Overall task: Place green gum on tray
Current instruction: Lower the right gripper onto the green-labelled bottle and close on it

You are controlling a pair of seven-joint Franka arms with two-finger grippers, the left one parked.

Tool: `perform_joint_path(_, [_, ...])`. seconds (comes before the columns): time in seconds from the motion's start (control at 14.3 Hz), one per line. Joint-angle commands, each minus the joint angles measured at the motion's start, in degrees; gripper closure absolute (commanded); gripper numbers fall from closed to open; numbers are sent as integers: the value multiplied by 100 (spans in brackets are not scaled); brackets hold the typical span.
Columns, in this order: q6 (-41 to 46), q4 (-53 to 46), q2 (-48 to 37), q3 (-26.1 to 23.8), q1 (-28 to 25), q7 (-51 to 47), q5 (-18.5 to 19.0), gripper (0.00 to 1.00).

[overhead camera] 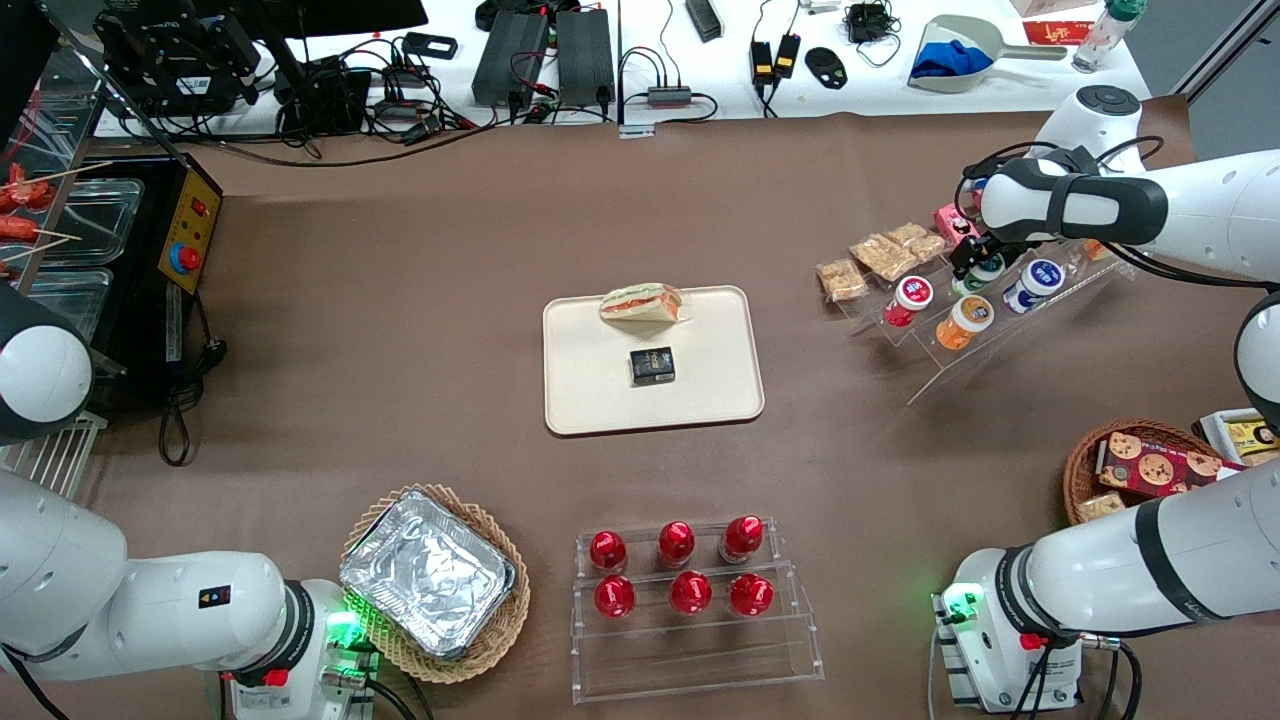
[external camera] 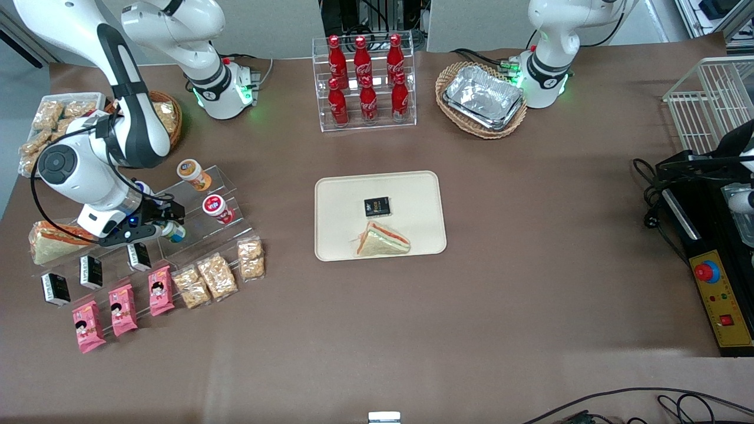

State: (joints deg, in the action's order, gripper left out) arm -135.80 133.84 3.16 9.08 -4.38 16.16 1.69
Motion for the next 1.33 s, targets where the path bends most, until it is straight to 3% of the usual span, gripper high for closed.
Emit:
perform_joint_path(0.0, [-192,55,53,15,-2,63,-81,12])
perform_joint_path(0.28, [-183,55,27,15,-10,81,-81,29])
perform_joint_path(0.56, [-175,46,18,15,-10,81,-81,61])
perform_joint_path(0.7, [-175,37,18,15,-10,81,-81,71])
perform_joint_path(1.05, [175,-207,-324,-11,-19,238,-72,74])
perform_joint_path(1.26, [1578,-1067,-518,-11,-19,239,-81,75])
